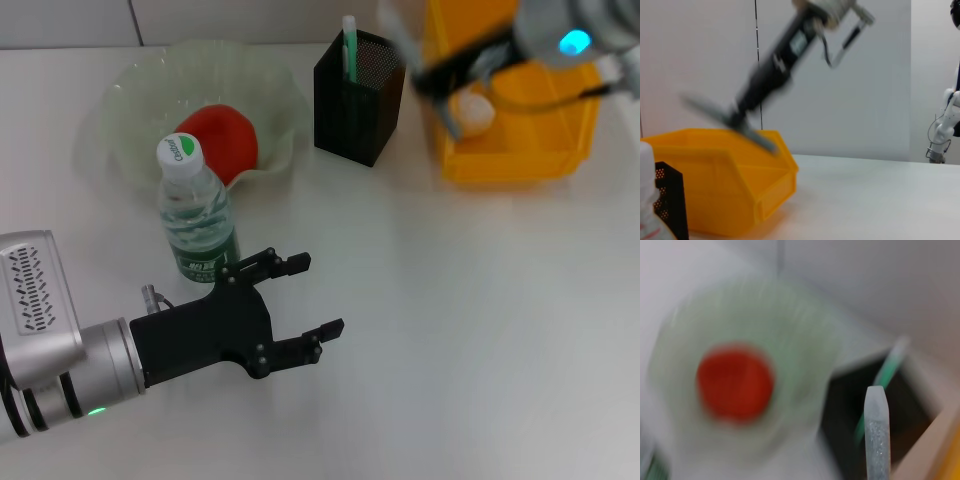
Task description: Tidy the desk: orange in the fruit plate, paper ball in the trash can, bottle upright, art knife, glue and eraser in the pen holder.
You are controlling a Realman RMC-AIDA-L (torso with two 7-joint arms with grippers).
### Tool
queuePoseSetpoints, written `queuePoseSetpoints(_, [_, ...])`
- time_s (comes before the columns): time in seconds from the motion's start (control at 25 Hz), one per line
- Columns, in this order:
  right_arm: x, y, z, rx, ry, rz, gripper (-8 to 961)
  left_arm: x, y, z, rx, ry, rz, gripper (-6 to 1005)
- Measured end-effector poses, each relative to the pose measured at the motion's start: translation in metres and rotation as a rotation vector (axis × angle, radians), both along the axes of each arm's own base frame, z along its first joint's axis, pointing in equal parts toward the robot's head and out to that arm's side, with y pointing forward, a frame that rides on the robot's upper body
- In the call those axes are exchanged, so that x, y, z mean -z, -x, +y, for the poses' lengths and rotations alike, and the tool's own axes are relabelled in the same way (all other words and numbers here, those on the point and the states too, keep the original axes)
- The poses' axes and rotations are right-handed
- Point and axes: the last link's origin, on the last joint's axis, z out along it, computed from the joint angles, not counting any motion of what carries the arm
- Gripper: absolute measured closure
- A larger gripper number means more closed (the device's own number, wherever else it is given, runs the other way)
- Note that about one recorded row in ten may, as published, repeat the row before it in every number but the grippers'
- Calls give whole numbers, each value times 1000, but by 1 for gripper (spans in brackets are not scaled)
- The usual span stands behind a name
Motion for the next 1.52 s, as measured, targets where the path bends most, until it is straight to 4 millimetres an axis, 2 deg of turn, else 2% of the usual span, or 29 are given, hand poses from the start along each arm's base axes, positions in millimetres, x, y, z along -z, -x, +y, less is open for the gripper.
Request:
queuePoseSetpoints(0.08, [-16, -4, -3, -112, -108, 83, 821, 0, 0, 0, 0, 0, 0, 197])
queuePoseSetpoints(0.2, [-24, -12, -5, -291, -258, 227, 820, 0, 0, 0, -1, -1, 0, 197])
queuePoseSetpoints(0.4, [-14, -35, 8, -415, -386, 400, 823, 0, -2, 2, 3, 1, -1, 197])
queuePoseSetpoints(0.56, [-1, -49, 18, -464, -372, 535, 823, 0, -2, 2, 1, 3, -3, 197])
queuePoseSetpoints(0.8, [1, -76, 36, -454, -375, 708, 824, 0, -2, 2, -4, 8, -6, 197])
queuePoseSetpoints(0.96, [17, -91, 47, -389, -336, 696, 826, 0, -1, 3, -8, 7, -1, 197])
queuePoseSetpoints(1.52, [47, -86, 53, -354, -253, 614, 792, 0, 0, 0, -13, 9, -5, 197])
